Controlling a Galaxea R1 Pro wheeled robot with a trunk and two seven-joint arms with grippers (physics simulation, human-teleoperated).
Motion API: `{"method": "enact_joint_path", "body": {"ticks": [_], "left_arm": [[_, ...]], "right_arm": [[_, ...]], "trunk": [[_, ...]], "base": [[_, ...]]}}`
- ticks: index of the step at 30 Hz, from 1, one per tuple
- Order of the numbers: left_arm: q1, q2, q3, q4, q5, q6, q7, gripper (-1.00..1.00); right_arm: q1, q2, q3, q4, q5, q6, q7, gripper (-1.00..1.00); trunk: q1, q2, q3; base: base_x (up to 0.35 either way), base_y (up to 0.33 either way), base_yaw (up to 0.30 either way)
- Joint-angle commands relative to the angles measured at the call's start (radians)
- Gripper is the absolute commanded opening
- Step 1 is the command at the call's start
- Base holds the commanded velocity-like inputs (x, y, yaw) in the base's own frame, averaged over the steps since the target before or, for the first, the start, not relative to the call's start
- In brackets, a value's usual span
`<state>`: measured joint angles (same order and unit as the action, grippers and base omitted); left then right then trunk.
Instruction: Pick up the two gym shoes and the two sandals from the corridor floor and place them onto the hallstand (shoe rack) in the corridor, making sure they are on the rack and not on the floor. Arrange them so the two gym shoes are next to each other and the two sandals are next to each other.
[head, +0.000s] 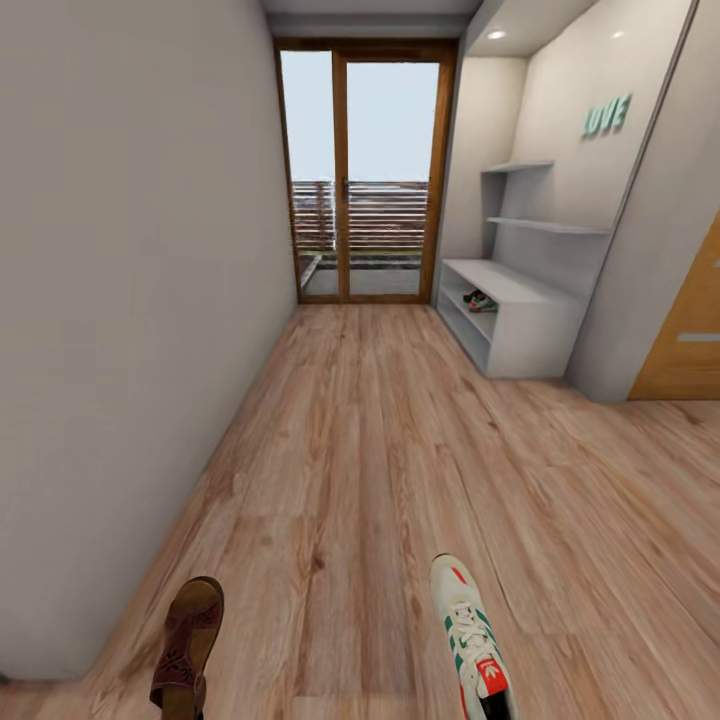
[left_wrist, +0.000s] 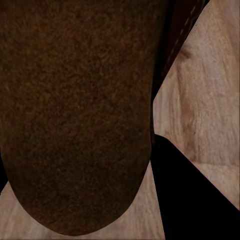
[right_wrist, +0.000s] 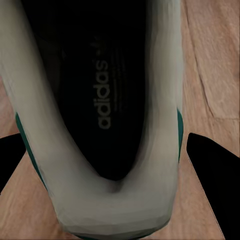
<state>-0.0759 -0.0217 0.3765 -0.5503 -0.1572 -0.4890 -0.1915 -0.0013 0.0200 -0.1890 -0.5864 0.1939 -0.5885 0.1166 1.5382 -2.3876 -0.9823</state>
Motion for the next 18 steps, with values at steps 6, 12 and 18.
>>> {"method": "enact_joint_path", "body": {"ticks": [6,12,18], "left_arm": [[-0.001,-0.001,0.009,0.000,-0.010,-0.003,-0.006,-1.00],[-0.001,-0.001,0.009,0.000,-0.010,-0.003,-0.006,-1.00],[-0.001,-0.001,0.010,0.000,-0.010,-0.003,-0.006,-1.00]], "right_arm": [[0.000,0.001,-0.009,-0.001,0.006,-0.002,0.009,-1.00],[0.000,0.001,-0.008,-0.001,0.006,-0.002,0.009,-1.00],[0.000,0.001,-0.006,-0.001,0.006,-0.002,0.010,-1.00]], "trunk": [[0.000,0.000,-0.001],[0.000,0.000,-0.001],[0.000,0.000,-0.001]], "base": [[0.340,0.000,0.000],[0.340,0.000,0.000],[0.340,0.000,0.000]]}}
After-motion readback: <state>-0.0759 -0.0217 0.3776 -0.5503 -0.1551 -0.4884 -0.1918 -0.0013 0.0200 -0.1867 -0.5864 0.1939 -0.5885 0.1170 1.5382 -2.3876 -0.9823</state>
